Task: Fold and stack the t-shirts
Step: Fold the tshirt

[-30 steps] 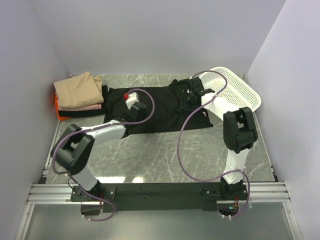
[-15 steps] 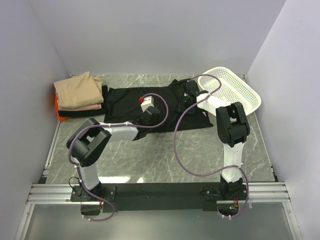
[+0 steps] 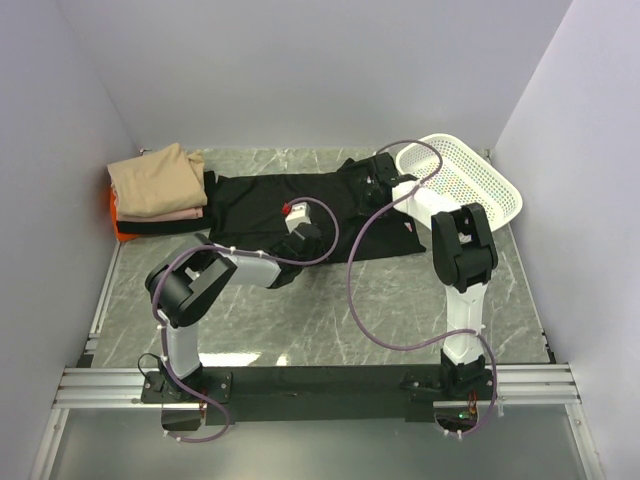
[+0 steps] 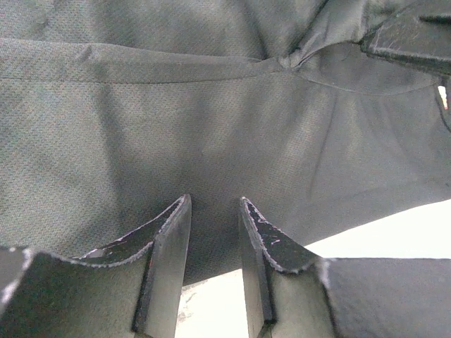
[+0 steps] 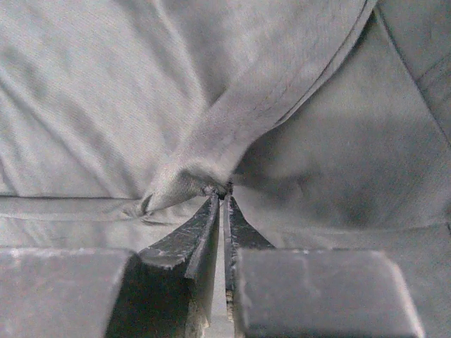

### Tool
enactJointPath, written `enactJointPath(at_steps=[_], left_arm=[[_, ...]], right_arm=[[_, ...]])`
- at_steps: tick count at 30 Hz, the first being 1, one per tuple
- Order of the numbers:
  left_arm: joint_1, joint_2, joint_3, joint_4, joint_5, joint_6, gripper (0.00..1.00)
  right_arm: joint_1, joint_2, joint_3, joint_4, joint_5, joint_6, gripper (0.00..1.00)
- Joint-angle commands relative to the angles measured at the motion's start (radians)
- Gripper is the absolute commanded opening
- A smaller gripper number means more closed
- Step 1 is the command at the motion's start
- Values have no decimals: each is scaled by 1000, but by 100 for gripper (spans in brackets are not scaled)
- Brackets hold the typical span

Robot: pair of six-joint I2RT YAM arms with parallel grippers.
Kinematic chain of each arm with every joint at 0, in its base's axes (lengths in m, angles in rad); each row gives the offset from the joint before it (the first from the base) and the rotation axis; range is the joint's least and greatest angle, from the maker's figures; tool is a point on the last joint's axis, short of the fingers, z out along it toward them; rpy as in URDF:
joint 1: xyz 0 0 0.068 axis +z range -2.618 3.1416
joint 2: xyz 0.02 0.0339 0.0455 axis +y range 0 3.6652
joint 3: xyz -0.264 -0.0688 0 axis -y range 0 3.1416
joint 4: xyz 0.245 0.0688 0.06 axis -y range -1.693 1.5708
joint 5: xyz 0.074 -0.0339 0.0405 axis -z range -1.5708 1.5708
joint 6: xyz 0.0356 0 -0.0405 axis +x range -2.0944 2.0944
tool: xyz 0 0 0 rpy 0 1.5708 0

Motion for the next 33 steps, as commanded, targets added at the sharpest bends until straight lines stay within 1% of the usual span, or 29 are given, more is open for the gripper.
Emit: enactJointPath(at_steps=[1, 2, 4, 6, 10, 13, 14, 17, 20, 23, 24, 26, 27, 29, 30, 31, 33], left_arm=[[-10, 22, -35, 39, 7, -15, 39], [-11, 23, -40, 40, 7, -17, 40], [-13, 23, -52, 43, 5, -21, 40], [-14, 20, -64, 50, 0, -29, 40], [-14, 25, -78, 54, 3, -37, 39], [-16, 20, -83, 50, 0, -40, 39], [-16, 16, -83, 50, -1, -40, 39], [-16, 2, -78, 45, -6, -32, 39], [-17, -17, -70, 34, -7, -29, 39], [-17, -61, -69, 13, -26, -26, 40], [-19, -79, -70, 5, -45, -23, 40], [-17, -145, -78, -16, -73, -6, 40], [-16, -182, -81, -27, -84, 1, 41], [-5, -214, -84, -68, -108, 23, 41], [0, -227, -90, -78, -119, 29, 41], [12, -250, -98, -85, -137, 37, 41], [30, -265, -127, -95, -148, 41, 41]], right_arm=[[4, 29, 74, 2, 0, -18, 10], [4, 46, 85, 0, -3, -20, 6], [4, 64, 125, -1, -19, -24, 4], [6, 98, 168, 5, -52, -29, 3], [4, 113, 212, 55, -96, -26, 4], [4, 116, 241, 68, -131, -24, 22], [4, 103, 240, 75, -141, -24, 34], [4, 29, 177, 132, -147, -23, 46], [4, -66, 91, 174, -145, -26, 51], [4, -160, -7, 171, -119, -29, 52], [4, -184, -65, 168, -98, -26, 52], [4, -253, -132, 161, -72, -29, 53], [6, -275, -197, 157, -52, -26, 53], [6, -328, -257, 140, 11, -21, 53], [6, -342, -307, 137, 25, -21, 53], [4, -353, -329, 126, 58, -20, 53], [4, -375, -381, 120, 75, -20, 53]])
